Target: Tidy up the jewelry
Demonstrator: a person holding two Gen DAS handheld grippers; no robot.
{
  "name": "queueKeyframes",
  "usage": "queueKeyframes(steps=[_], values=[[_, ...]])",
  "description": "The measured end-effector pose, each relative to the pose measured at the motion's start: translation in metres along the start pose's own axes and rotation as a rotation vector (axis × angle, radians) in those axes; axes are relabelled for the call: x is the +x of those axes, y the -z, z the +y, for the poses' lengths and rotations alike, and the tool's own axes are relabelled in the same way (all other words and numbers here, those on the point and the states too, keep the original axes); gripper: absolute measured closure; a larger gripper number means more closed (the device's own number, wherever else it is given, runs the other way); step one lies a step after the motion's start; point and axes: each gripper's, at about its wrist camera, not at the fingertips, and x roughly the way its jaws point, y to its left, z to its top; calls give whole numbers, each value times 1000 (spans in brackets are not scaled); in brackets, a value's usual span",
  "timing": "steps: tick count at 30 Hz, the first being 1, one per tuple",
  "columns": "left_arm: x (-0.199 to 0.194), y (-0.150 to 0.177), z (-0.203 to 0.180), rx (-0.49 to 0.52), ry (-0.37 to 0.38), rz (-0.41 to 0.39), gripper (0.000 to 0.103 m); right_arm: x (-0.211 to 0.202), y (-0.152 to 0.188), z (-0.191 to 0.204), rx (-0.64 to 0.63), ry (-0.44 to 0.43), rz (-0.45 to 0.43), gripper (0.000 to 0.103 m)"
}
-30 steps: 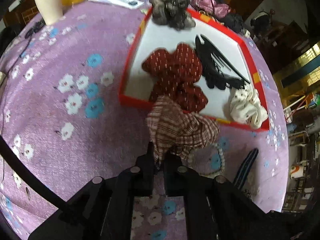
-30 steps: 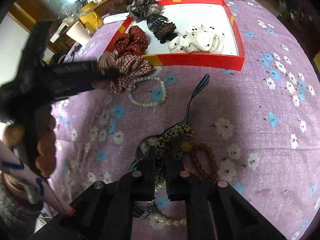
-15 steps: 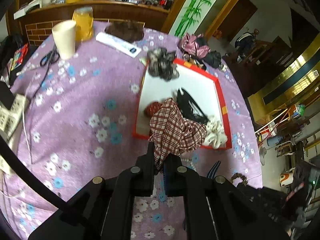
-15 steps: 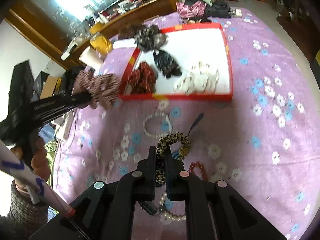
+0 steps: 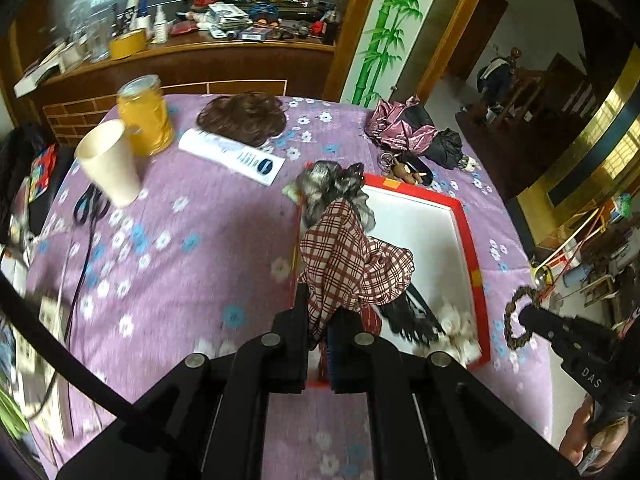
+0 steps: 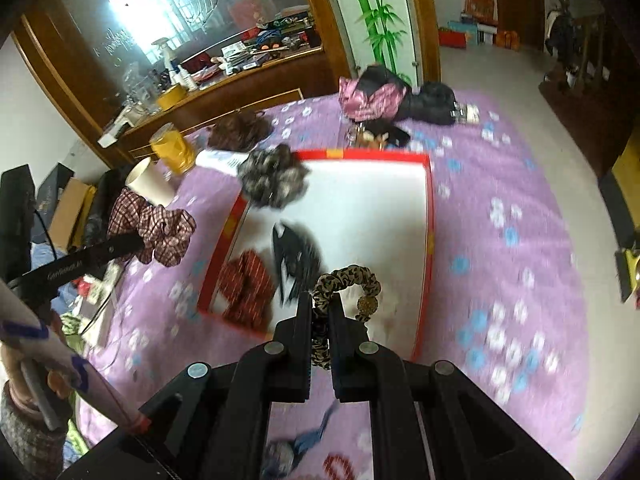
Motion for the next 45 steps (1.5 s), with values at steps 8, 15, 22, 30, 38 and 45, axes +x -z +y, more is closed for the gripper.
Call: queueKeyframes(steps=[8, 15, 22, 30, 38, 45], values=[[71, -17, -11, 10, -15, 79, 97, 76, -38, 5, -79, 142, 71, 95], [100, -20, -12, 29, -49, 110, 89, 115, -46, 0, -85, 192, 118, 95], [98, -20, -7, 1, 1, 113, 47, 122, -51, -12, -32, 187, 123, 40], [63, 2, 16, -101, 127, 90, 33, 82, -38, -22, -41, 198, 65, 34], [88, 54, 50, -174, 34, 174, 33, 92, 2, -69, 68, 231, 132, 42], [95, 71, 50, -180, 34, 214, 91, 111, 8, -67, 97, 234, 160, 79]])
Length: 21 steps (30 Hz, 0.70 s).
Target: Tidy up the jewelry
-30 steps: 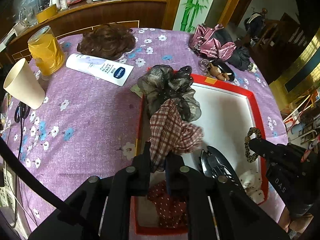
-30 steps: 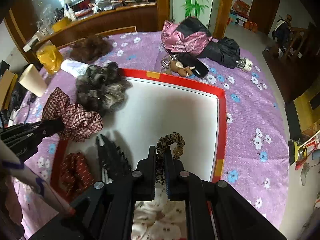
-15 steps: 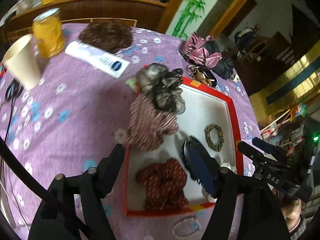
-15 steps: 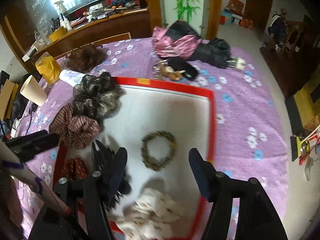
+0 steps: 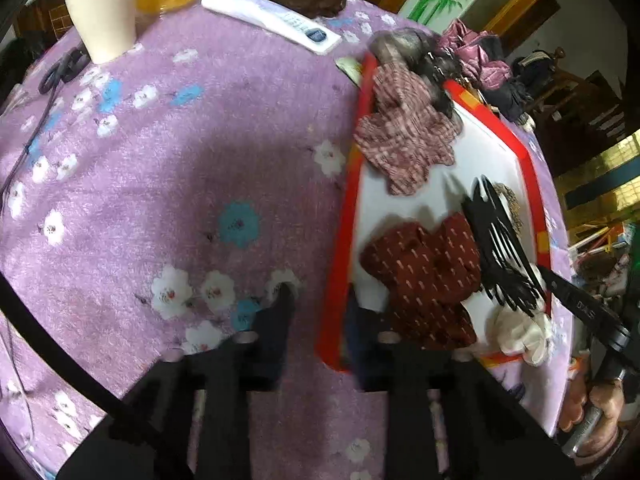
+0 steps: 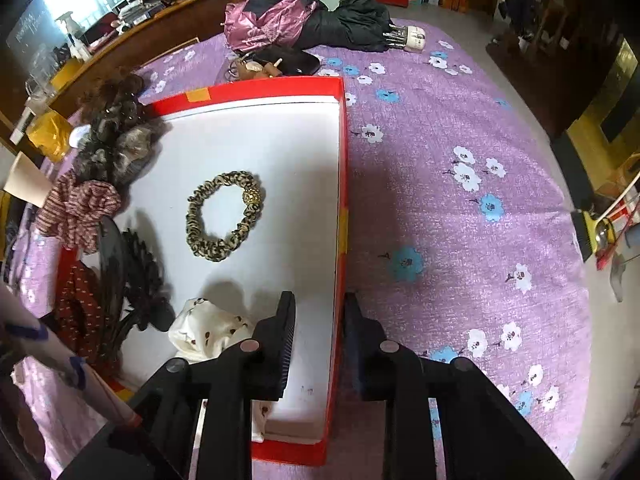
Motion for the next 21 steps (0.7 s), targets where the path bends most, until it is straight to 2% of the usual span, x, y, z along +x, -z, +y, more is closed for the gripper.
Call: queueKeyframes(steps=[1, 2, 5, 11, 15, 18, 20, 21], values=[[1, 3, 0, -3, 1, 16, 96, 0, 0, 2, -7, 2, -2, 81], [-1, 7, 0, 2, -18, 12, 96, 1, 0, 4, -17, 2, 0, 82], [-7, 19, 7, -8, -50, 10, 97, 0, 0, 12, -47, -7, 7, 85], [-24, 48, 35, -84, -48, 21, 96, 0, 8, 38, -120, -42, 2, 85], [-32, 57, 46, -116, -53, 2, 96, 1, 14, 53, -168, -43, 0, 85], [-43, 61, 49, -137, -61, -21, 88, -3, 16, 55, -179, -45, 2, 82], [-58, 67, 48, -136, -77, -54, 74, -13, 18, 51, -173, -67, -17, 74], [-67, 71, 46, -137, -95, -75, 71, -20, 18, 49, -167, -69, -32, 61]])
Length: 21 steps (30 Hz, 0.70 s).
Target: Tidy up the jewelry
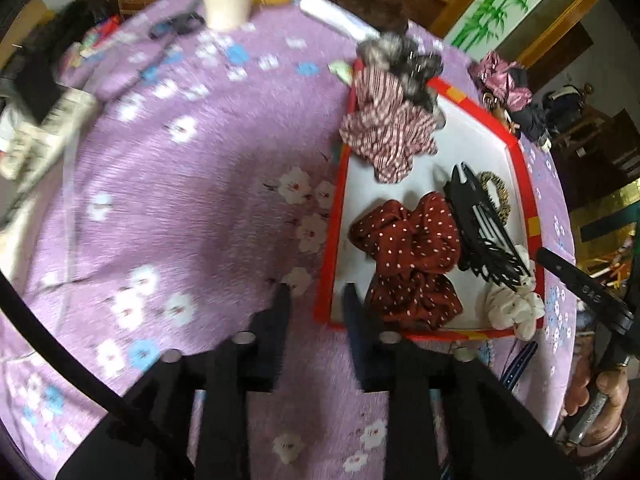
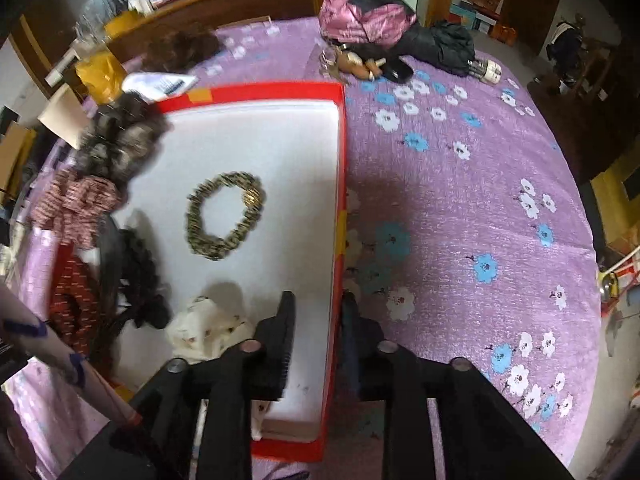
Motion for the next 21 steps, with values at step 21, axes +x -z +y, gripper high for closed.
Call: queueKeyframes(steps=[21], values=[[19, 92, -100, 34, 39, -10, 50, -73, 171, -26, 13, -169, -4, 45]])
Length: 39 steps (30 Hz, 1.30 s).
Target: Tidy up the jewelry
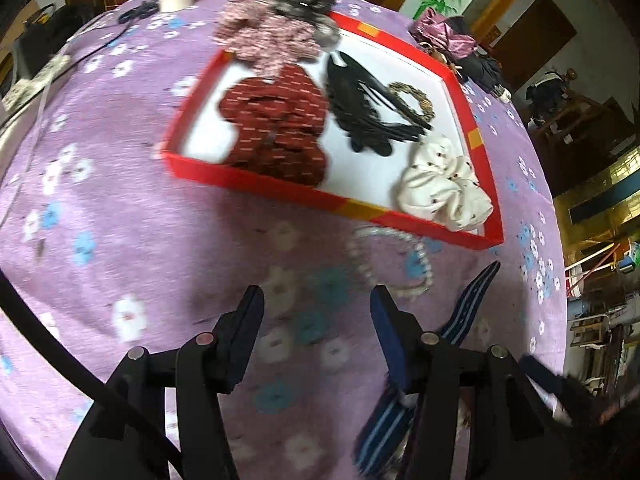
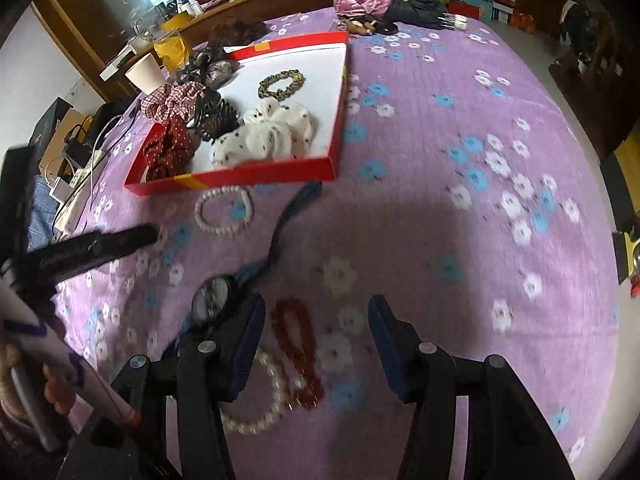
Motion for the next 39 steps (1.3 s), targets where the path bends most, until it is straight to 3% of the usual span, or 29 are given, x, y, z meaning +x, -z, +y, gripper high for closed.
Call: queueKeyframes(steps=[2, 7, 9, 11, 12, 13, 14, 20, 23, 25, 30, 37, 39], values=[[8, -1, -8, 1, -10, -3, 51, -6, 6, -5, 5, 3, -9, 45], [15, -2, -29, 25, -118, -57, 51, -18, 17, -18, 22, 12, -24, 45], [20, -1, -38, 54, -204, -65, 56, -20, 20, -25, 36, 15, -22, 45], [22, 2, -49, 116, -292, -76, 73, -20, 23, -29, 50, 17, -19, 45], [21, 4, -50, 135, -302, -73, 77, -20, 23, -31, 53, 18, -17, 45], [20, 5, -50, 144, -324, -67, 91, -20, 24, -32, 54, 19, -17, 45], [18, 8, -46, 149, -352, -48, 98, -21, 24, -33, 53, 22, -17, 45], [-9, 24, 18, 42, -347, -9, 98, -23, 22, -32, 29, 20, -23, 45], [-24, 32, 55, -38, -239, -9, 98, -19, 21, -27, 20, -2, -14, 45], [-28, 36, 65, -50, -216, -13, 98, -15, 20, -21, 7, -28, -5, 45], [-35, 49, 73, -41, -176, -36, 95, -5, 20, 11, -80, -87, 21, 45], [-35, 56, 67, -3, -135, -60, 73, 12, 20, 53, -182, -168, 64, 45], [-35, 57, 65, 6, -134, -64, 72, 17, 19, 61, -186, -190, 83, 45]])
